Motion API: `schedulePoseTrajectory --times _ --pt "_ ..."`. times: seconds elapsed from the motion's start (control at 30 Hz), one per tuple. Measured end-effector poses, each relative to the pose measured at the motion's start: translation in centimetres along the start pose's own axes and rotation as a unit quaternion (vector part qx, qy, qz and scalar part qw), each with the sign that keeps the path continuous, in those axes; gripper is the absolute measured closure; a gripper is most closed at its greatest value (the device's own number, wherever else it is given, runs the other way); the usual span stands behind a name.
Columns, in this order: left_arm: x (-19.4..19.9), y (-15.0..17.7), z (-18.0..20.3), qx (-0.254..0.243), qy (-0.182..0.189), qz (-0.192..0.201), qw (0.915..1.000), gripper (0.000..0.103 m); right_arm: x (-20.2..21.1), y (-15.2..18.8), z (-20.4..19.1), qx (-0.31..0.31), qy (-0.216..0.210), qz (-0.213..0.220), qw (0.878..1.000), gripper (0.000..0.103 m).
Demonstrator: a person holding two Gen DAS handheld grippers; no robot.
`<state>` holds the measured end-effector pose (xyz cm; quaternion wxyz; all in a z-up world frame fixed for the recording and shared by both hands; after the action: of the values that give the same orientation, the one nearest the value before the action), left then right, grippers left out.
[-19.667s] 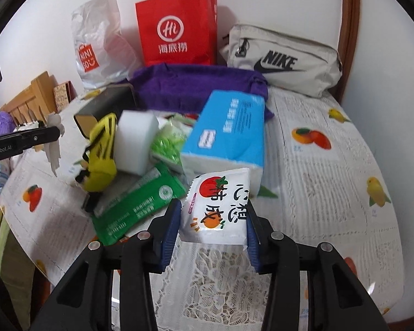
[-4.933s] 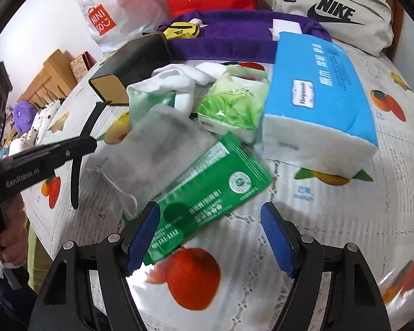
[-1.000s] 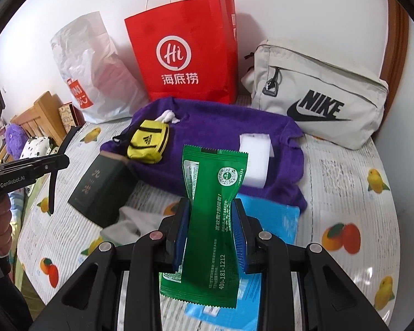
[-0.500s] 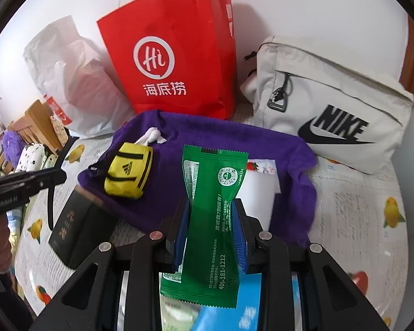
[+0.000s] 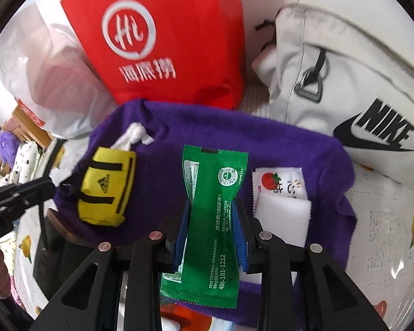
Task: Organize soft objects
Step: 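Release the strap with the left gripper while the right releases the green packet onto the towel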
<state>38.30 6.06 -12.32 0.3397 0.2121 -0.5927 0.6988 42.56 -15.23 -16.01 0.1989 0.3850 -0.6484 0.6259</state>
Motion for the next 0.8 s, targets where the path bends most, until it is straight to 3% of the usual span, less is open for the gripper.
schedulePoseTrajectory --times 0.37,0.47,0.57,0.8 --pt "-2.3 -0.9 0.9 -0.005 0.014 -0.011 0.9998 0.084 -2.4 0.3 0.1 0.014 0.012 -0.042 0.999 0.067" --pt "-3.1 -1.0 1.4 -0.004 0.020 -0.020 0.9996 0.084 -2.2 0.1 0.1 0.017 0.014 -0.038 0.999 0.060" --pt "-3.8 -1.1 2.0 -0.008 0.024 -0.025 0.9994 0.084 -1.8 -0.4 0.2 0.016 0.018 -0.024 0.999 0.044" --pt "-5.7 -1.3 3.4 -0.015 0.033 -0.040 0.9985 0.084 0.5 -0.7 0.7 0.014 0.016 -0.009 1.000 0.043"
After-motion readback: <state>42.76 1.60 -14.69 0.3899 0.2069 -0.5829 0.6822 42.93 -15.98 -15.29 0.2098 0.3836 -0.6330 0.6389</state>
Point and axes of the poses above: each gripper's, at about its wrist camera, not at the fingertips, and x roughly against the way its jaws point, z to its right, y to its underside, the point moved 2 cm from there along -x, roughly the way its jaws point, and after that the axes turned 10 degrees about z, right-handed, at the moved point
